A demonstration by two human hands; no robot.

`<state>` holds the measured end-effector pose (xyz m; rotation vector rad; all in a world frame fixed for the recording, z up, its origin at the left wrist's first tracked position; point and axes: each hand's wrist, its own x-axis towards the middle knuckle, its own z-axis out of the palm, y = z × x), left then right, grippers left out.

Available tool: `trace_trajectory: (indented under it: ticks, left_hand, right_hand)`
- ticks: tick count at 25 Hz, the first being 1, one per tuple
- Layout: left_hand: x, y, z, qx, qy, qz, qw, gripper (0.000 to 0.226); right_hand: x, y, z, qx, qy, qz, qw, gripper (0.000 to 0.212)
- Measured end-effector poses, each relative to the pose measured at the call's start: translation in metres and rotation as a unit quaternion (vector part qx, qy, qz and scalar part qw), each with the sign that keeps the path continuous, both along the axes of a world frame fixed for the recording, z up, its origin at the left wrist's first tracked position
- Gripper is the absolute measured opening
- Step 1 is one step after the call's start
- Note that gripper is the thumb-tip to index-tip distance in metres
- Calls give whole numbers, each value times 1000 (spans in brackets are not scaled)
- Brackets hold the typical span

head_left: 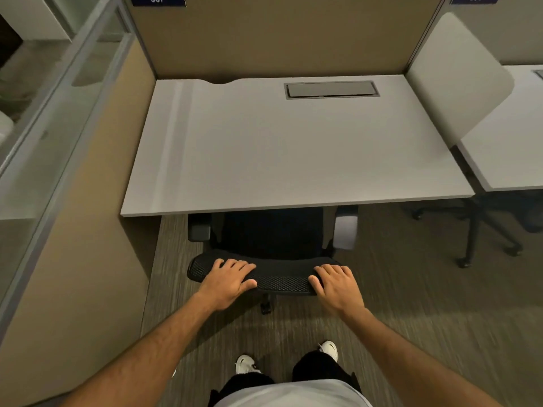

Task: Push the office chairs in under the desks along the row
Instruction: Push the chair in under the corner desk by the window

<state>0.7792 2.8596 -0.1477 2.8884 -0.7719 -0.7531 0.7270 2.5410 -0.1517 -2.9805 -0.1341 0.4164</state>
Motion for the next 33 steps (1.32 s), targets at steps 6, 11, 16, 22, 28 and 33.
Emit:
trace_trajectory:
  ticks: [6,11,16,22,28,33]
  left_hand:
    - [1,-35,3,2,3,13,1000,88]
    - [-3,-47,-6,-1,-8,29,1000,88]
    - [-1,-53,-9,-1,-9,39,999,88]
    - [32,-46,-13,-21,5,56,998,86]
    - [92,-40,-12,-37,0,62,997,85]
    - [133,-33,-20,-50,-3,58,997,86]
  right_hand:
    - [39,-38,13,-22,52,44,997,64]
    - [52,-58,9,-3,59,73,996,71]
    - [52,-65,0,11,39,79,996,72]
    - [83,-58,-4,10,25,65,998,77]
    - [137,-50,-3,9,15,46,999,82]
    - [177,-45,-6,2,9,48,999,83]
